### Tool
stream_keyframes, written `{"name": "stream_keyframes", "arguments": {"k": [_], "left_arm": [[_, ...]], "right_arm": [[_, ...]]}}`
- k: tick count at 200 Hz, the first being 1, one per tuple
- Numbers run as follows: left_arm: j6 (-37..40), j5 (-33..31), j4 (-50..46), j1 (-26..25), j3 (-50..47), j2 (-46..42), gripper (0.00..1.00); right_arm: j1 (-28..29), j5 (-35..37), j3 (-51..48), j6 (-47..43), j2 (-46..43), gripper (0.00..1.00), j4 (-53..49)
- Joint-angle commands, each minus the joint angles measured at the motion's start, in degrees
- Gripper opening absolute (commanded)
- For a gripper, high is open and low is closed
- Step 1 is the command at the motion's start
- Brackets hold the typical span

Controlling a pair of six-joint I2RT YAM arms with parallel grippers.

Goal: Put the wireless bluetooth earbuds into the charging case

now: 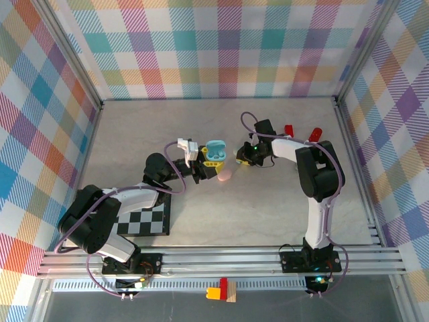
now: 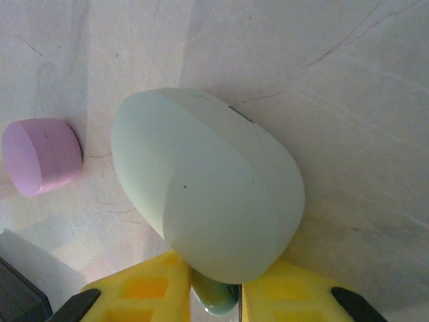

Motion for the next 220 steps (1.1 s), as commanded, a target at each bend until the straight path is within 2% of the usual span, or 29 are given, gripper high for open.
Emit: {"name": "stream_keyframes", "arguments": {"k": [1,99,138,195,220], "left_arm": [[0.2,1.1,3.0,1.1,0.3,-1.0,0.42],[0.2,1.1,3.0,1.1,0.3,-1.2,0.42],[0.2,1.1,3.0,1.2,0.1,-1.3,0.42],[0.2,1.3,3.0,1.2,0.3,-0.9,0.42],[0.3,1.0,3.0,1.2,0.0,-1.2,0.42]], "right_arm": [[0.5,-0.4,0.0,-1.6,-0.5,0.21,-2.5],[0.6,-2.8,-17.1,-0.7,-14.7,0.21,0.2],[0.6,-3.3,-23.6,-1.5,-19.5,0.24,-1.2],[0.7,-1.7,-22.0,-4.5,-21.7,0.32,-3.6],[0.7,-0.8,-18.9,-7.5,-19.9,0.37,-5.4]]}}
